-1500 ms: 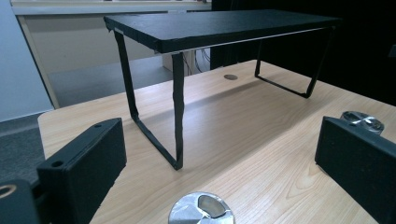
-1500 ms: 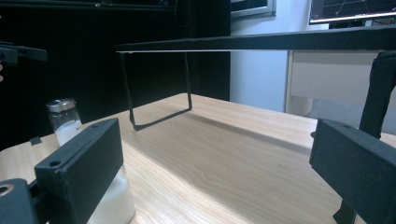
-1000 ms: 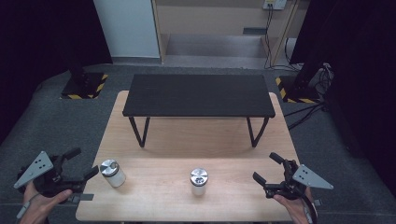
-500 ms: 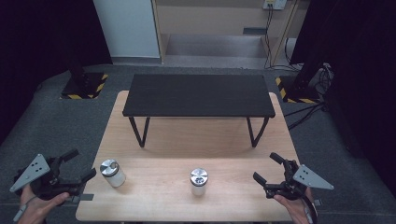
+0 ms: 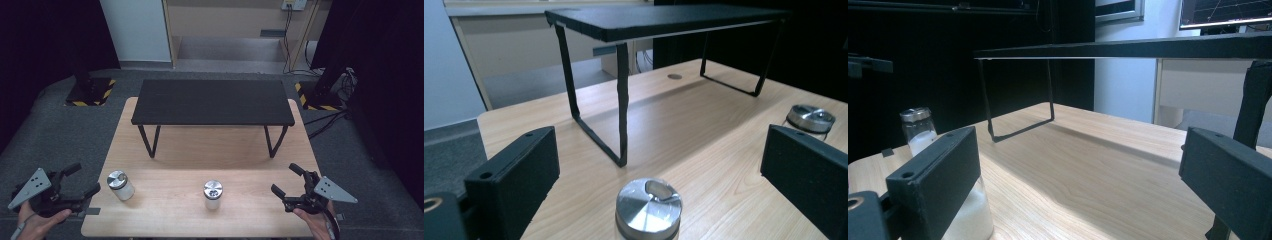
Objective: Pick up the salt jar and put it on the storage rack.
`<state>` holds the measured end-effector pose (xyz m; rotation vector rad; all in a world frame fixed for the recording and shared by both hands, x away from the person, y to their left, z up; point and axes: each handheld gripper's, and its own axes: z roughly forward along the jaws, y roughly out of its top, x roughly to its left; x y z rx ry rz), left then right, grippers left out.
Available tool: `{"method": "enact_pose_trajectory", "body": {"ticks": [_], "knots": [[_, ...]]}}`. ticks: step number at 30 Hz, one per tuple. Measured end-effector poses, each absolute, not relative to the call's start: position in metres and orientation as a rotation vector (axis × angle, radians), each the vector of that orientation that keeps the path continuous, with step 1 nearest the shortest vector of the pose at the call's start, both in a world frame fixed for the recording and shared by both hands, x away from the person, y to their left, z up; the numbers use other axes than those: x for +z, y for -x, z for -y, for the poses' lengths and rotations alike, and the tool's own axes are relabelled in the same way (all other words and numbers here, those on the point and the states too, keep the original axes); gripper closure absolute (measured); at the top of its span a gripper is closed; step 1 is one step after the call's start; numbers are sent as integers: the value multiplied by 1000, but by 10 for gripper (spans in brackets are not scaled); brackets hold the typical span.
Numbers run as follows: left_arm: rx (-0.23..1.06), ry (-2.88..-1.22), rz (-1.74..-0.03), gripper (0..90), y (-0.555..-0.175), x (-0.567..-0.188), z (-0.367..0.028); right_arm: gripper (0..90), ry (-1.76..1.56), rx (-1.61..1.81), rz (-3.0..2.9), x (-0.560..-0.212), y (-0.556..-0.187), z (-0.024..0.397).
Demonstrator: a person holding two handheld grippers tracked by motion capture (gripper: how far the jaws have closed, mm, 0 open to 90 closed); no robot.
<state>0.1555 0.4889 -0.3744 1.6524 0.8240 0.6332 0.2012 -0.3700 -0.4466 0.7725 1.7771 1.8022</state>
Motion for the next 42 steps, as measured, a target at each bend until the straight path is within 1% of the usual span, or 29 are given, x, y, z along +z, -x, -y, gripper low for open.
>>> {"method": "enact_pose_trajectory", "body": {"ticks": [6, 17, 30, 42], "knots": [[627, -1706, -826, 21, -157, -374, -489, 32, -774, 1800, -1778, -447, -201, 370], [620, -1740, -830, 28, -161, -383, -489, 35, -777, 1802, -1775, -447, -201, 370], [600, -1763, -853, 34, -167, -412, -490, 37, -778, 1799, -1776, -447, -201, 370], [584, -1764, -862, 37, -173, -426, -488, 40, -777, 1796, -1773, -447, -201, 370]]}}
